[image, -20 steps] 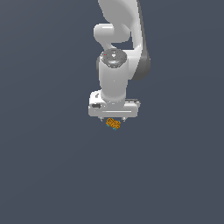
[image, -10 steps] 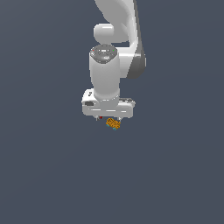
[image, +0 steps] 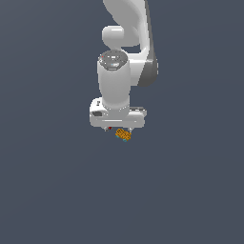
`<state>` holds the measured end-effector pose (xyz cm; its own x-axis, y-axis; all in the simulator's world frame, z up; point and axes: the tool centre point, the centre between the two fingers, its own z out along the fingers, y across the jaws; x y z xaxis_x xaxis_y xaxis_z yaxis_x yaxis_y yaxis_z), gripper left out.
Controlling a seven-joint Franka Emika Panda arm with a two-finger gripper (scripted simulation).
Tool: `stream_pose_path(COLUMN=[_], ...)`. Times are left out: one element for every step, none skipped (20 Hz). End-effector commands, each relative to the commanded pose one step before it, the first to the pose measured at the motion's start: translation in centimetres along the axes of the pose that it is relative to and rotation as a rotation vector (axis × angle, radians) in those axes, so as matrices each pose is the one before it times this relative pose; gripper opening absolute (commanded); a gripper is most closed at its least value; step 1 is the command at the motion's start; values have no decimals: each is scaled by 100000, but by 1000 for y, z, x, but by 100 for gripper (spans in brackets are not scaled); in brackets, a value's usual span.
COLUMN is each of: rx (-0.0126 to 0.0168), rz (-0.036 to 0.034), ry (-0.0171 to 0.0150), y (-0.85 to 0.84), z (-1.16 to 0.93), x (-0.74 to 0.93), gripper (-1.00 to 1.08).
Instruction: Pick up the object and move it to a goal position.
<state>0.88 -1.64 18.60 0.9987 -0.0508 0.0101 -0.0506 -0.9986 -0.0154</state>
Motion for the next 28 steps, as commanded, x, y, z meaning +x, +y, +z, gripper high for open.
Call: stream_pose_path(rx=[-175,-91,-95,-97,-101,-105,-109,-110,-111,-111,-110,-104,-97,-89,-81,-74,-66,-59,-52,-45,-38,-31,-24,-18,-11,-5,0,6], rz=[-2850,-1473,-1603,-1732,-1868,-2009,-2152,-2294,-2438,-2581,-2722,-2772,-2776,-2781,-2786,-2790,-2796,-2799,-2804,-2808,-2813,-2816,-2821,-2824,-2828,-2832,-2836,-2840], ry=[-67,-31,-33,-34,-36,-42,-47,-51,-55,-59,-63,-64,-64,-64,-63,-62,-61,-59,-56,-54,-51,-47,-43,-39,-35,-30,-25,-19], y=[104,35,36,40,40,37,34,30,25,19,10,1,-9,-19,-30,-39,-50,-60,-70,-80,-91,-101,-111,-121,-131,-140,-150,-160], z=[374,186,201,216,231,247,264,279,294,309,323,326,323,321,319,316,313,311,308,306,303,300,297,295,292,289,286,283], x=[-203,-104,-115,-125,-137,-149,-162,-175,-188,-201,-214,-219,-221,-223,-223,-224,-224,-224,-223,-222,-220,-219,-216,-214,-210,-207,-203,-198], gripper=[100,100,100,100,100,100,100,100,100,100,100,100,100,100,100,100,100,100,100,100,100,100,100,100,100,100,100,100])
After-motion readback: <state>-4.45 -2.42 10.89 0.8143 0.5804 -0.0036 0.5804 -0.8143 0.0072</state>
